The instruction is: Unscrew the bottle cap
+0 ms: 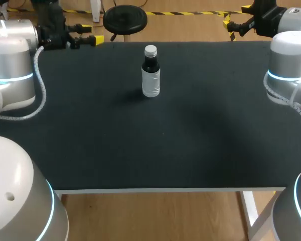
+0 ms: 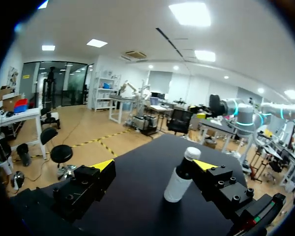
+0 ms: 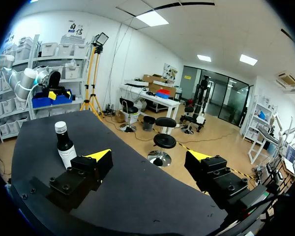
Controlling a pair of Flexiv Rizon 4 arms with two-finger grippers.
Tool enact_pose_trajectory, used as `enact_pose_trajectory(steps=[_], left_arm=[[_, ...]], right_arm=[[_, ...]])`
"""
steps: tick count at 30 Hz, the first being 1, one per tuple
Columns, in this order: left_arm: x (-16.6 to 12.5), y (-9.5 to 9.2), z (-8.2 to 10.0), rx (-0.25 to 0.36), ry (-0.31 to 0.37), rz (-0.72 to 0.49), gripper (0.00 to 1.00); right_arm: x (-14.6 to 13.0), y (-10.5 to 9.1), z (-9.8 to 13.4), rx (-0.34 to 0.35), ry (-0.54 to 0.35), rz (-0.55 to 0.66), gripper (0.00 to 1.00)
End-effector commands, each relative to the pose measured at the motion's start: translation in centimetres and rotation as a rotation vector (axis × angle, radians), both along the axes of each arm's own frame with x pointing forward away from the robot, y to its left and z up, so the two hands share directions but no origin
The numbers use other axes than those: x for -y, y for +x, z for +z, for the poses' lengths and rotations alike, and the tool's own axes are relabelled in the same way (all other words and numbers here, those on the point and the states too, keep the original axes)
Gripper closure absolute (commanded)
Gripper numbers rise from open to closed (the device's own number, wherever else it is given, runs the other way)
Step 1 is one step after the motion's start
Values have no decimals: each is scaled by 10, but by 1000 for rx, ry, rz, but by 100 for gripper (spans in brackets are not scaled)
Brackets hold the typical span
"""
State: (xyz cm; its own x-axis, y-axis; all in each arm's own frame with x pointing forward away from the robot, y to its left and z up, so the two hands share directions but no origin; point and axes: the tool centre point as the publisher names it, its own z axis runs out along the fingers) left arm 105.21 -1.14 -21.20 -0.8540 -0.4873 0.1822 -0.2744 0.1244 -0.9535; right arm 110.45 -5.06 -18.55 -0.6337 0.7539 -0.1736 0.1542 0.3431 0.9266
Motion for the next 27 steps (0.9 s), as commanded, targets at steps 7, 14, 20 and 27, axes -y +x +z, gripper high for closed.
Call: enact_pose_trajectory(steps=[7,14,20,27], left_arm=[[10,-18,-36,109,-155,-244,0],[24,-25,-48,159,-195,-311,0],[42,-24,-54,153,-195,-387,0],[67,-27,-62,158,-190,-458,0]], right_arm=[[0,0,0,0,0,0,0],[0,0,0,0,0,0,0],[0,0,0,0,0,0,0],[0,0,0,0,0,0,0]])
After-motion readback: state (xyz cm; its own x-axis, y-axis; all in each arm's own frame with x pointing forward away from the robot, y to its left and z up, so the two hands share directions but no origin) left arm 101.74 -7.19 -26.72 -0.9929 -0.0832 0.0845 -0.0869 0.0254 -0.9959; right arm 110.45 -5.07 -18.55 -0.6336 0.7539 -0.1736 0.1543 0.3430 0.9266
